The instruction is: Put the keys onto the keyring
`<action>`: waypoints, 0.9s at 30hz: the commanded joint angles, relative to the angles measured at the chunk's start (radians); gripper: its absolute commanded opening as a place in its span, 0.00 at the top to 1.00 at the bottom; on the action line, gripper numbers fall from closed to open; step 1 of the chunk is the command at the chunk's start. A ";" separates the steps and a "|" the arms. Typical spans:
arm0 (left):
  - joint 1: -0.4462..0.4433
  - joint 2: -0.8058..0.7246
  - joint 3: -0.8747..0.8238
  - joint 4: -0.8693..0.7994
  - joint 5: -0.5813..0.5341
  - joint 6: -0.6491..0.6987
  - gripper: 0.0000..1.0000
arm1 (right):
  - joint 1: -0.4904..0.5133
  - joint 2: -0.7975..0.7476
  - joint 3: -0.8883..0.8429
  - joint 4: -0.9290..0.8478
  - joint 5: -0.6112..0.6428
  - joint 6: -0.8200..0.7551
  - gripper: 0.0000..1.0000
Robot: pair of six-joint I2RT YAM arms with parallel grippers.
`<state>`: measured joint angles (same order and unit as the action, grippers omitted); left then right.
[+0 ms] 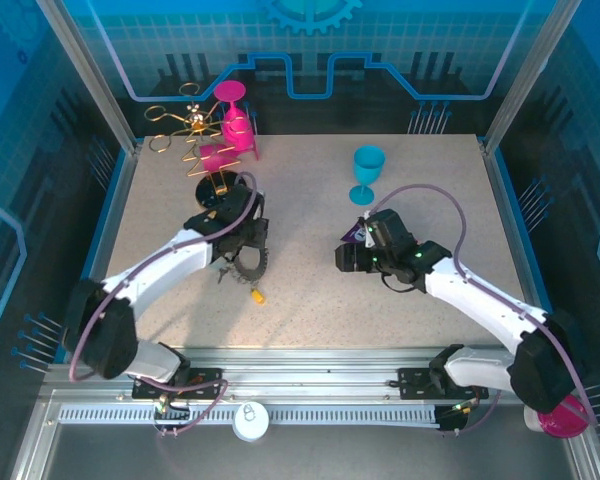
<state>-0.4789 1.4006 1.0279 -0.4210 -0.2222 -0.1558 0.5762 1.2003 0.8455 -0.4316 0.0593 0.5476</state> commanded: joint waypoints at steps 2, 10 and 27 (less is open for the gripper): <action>-0.007 -0.137 -0.083 0.161 0.269 0.306 1.00 | -0.050 -0.086 0.063 -0.046 -0.041 -0.153 0.23; -0.007 -0.242 -0.131 0.286 0.665 0.619 1.00 | -0.075 -0.207 0.118 -0.022 -0.219 -0.623 0.25; -0.007 -0.149 -0.019 0.231 1.098 0.926 1.00 | -0.024 -0.122 0.127 0.025 -0.643 -1.125 0.57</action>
<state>-0.4808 1.2453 0.9535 -0.1822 0.7624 0.6922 0.5323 1.0542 0.9382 -0.4271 -0.5285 -0.5205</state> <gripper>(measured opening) 0.051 0.439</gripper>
